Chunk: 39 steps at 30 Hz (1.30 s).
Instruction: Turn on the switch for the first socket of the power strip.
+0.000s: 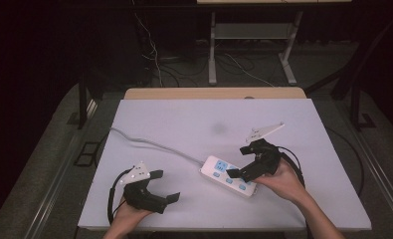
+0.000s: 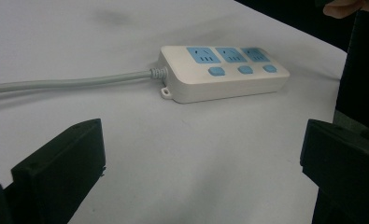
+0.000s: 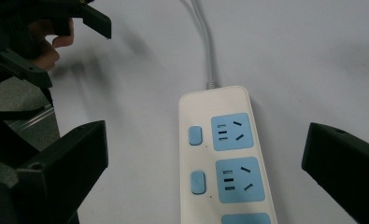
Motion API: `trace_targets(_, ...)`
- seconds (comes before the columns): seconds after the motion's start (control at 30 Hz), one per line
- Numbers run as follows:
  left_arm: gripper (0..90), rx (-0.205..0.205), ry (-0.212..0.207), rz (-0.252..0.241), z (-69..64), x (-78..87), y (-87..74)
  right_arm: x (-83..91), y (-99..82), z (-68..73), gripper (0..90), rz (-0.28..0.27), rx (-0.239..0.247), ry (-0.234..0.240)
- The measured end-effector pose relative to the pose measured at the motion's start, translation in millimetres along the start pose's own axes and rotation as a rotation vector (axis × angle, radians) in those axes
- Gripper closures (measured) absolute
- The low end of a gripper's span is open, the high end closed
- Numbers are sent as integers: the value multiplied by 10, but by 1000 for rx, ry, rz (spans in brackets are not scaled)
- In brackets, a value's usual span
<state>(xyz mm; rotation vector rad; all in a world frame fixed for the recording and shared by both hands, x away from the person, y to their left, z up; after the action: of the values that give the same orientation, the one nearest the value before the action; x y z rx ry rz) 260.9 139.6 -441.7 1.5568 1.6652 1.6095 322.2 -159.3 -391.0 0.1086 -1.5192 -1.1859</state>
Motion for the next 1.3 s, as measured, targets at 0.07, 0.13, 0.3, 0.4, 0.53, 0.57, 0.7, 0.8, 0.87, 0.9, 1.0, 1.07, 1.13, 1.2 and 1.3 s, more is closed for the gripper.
trace_targets(0.07, 0, 1, 0, 0, -2, 0, 0, -47, 1, 10, 1, 11, -3, 3)
trace_targets(0.13, 0, 0, 0, 1, -2, -1, -1, -91, 6, 22, 1, 18, -1, 6)
trace_targets(0.3, 0, 0, -1, 2, -2, -1, -1, -171, 28, 50, 1, 32, 8, 12)
trace_targets(0.4, 0, 0, -1, 3, -1, -1, -2, -208, 46, 61, 1, 36, 8, 14)
trace_targets(0.53, 0, -1, 0, 5, -1, -1, -3, -256, 75, 71, 1, 42, 13, 15)
trace_targets(0.57, 0, -2, 0, 5, -1, -2, -3, -267, 83, 72, 1, 44, 15, 15)
trace_targets(0.7, 0, -2, -1, 7, 0, -2, -3, -314, 127, 72, 1, 52, 15, 14)
trace_targets(0.8, 0, -2, -1, 7, 1, -1, -4, -332, 159, 77, 69, 51, 24, 17)
trace_targets(0.87, 0, 0, -1, 5, 1, -1, -4, -346, 185, 73, 157, 54, 29, 16)
trace_targets(0.9, 0, -1, -2, 5, 2, -1, -4, -352, 196, 73, 190, 55, 36, 24)
trace_targets(1.0, 0, -1, -3, 5, 1, -1, -4, -396, 219, 73, 290, 78, 45, 56)
trace_targets(1.07, 0, -1, -4, 6, 2, 0, -5, -430, 224, 77, 335, 95, 52, 71)
trace_targets(1.13, 0, -1, -4, 7, 3, 0, -6, -463, 226, 79, 387, 106, 58, 73)
trace_targets(1.2, 0, -1, -5, 6, 3, 1, -6, -490, 219, 78, 434, 124, 63, 86)
trace_targets(1.3, 0, -1, -6, 5, 4, 1, -5, -524, 211, 59, 532, 139, 66, 90)
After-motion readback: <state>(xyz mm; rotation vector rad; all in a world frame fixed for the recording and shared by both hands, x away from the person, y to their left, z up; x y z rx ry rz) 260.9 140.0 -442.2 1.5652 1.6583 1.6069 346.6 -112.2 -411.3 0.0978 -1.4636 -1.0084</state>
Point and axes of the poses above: each handheld gripper's, and its own axes: x roughly backward along the jaws, y roughly out of its top, z roughly to its left, the point moved 4 cm from there along -x, roughly forward along the jaws, and after that the axes turned 7 degrees about -y, right-handed, at the moved point
